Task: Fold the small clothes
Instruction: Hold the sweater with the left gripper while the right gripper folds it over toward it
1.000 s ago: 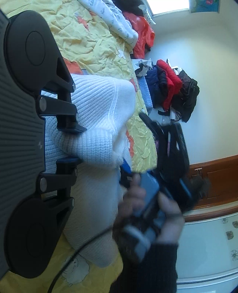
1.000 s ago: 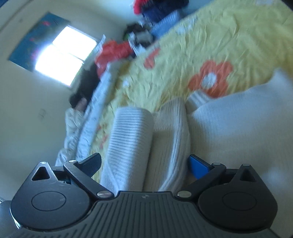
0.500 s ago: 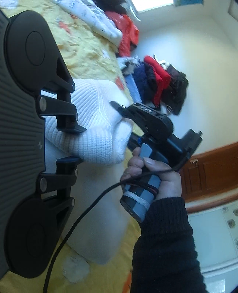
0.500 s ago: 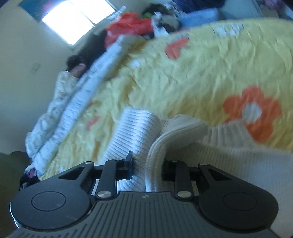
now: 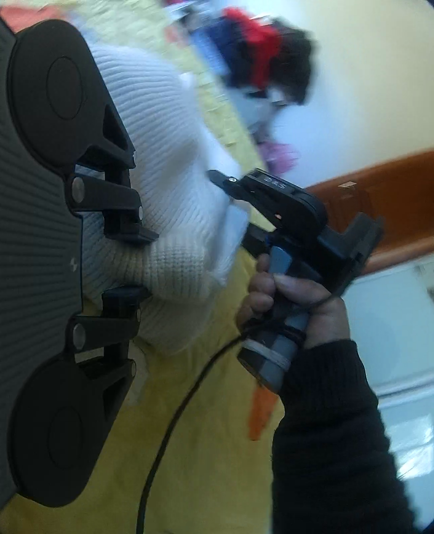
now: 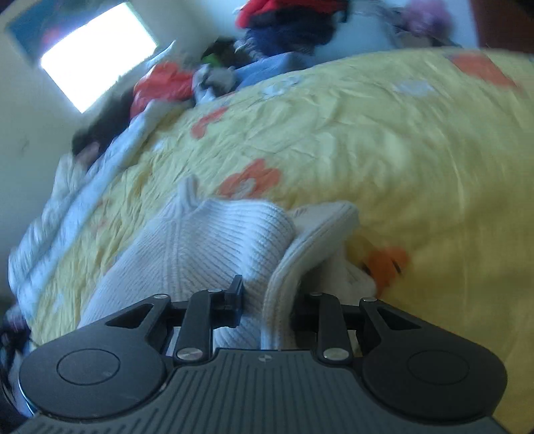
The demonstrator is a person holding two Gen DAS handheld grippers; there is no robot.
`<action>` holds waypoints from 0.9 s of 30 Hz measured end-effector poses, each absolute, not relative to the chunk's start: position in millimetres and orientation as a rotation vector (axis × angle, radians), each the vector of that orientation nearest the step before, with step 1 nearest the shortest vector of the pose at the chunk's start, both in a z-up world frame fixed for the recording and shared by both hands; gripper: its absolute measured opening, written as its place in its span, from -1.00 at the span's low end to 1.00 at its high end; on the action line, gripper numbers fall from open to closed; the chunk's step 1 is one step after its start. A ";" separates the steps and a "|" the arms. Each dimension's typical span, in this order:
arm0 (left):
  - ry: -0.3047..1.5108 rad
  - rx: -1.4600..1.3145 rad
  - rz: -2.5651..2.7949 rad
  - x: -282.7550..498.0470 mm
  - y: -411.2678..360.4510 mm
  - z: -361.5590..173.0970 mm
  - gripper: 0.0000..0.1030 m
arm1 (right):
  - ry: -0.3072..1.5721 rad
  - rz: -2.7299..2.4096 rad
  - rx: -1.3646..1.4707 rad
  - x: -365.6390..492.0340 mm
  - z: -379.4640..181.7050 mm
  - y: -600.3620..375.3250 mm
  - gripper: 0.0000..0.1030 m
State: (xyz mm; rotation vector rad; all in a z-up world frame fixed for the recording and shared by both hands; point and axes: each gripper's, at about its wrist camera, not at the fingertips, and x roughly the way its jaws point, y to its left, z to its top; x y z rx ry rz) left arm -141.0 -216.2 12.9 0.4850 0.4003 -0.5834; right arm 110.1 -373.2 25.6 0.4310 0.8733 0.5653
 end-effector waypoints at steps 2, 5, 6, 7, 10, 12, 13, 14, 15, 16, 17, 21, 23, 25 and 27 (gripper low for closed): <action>0.377 0.491 -0.588 -149.1 -213.7 18.1 -0.47 | 0.843 0.532 0.519 104.4 19.6 -377.6 -0.15; 0.348 0.455 -0.611 -162.9 -185.5 35.6 -0.45 | 0.814 0.492 0.621 95.5 28.1 -389.1 0.17; 0.339 0.427 -0.616 -169.3 -171.9 41.3 -0.42 | 0.772 0.465 0.654 91.4 37.0 -395.2 0.14; 0.328 0.402 -0.608 -176.3 -157.3 44.8 -0.33 | 0.726 0.445 0.666 87.3 45.7 -401.0 0.14; 0.321 0.382 -0.526 -193.3 -120.7 41.0 0.20 | 0.645 0.446 0.625 77.6 72.5 -401.5 0.11; 0.347 0.391 -0.440 -194.3 -102.7 31.8 0.26 | 0.685 0.513 0.575 81.5 80.3 -387.2 0.13; 0.383 0.385 -0.406 -193.1 -95.9 26.6 0.26 | 0.719 0.526 0.527 84.9 81.2 -376.9 0.15; 0.420 0.381 -0.376 -188.5 -91.2 21.3 0.26 | 0.752 0.524 0.463 88.7 79.8 -365.2 0.15; 0.443 0.379 -0.345 -184.1 -87.3 16.8 0.25 | 0.788 0.512 0.402 94.1 75.1 -354.7 0.15; 0.446 0.371 -0.330 -182.4 -85.5 14.8 0.24 | 0.828 0.494 0.372 100.6 67.4 -348.2 0.15; 0.445 0.359 -0.324 -180.7 -84.8 14.2 0.24 | 0.866 0.478 0.367 107.9 59.0 -343.8 0.15; 0.442 0.286 -0.330 -172.6 -83.8 12.0 0.19 | 0.911 0.479 0.401 118.2 34.7 -334.3 -0.39; 0.428 0.318 -0.317 -169.3 -92.0 9.5 -0.14 | 0.888 0.497 0.422 114.4 36.4 -332.4 -0.65; 0.410 0.340 -0.317 -173.0 -95.8 16.7 -0.29 | 0.839 0.495 0.375 101.8 52.8 -336.2 -0.68; 0.403 0.345 -0.335 -168.6 -95.7 20.3 -0.33 | 0.779 0.497 0.377 90.6 71.8 -353.8 -0.70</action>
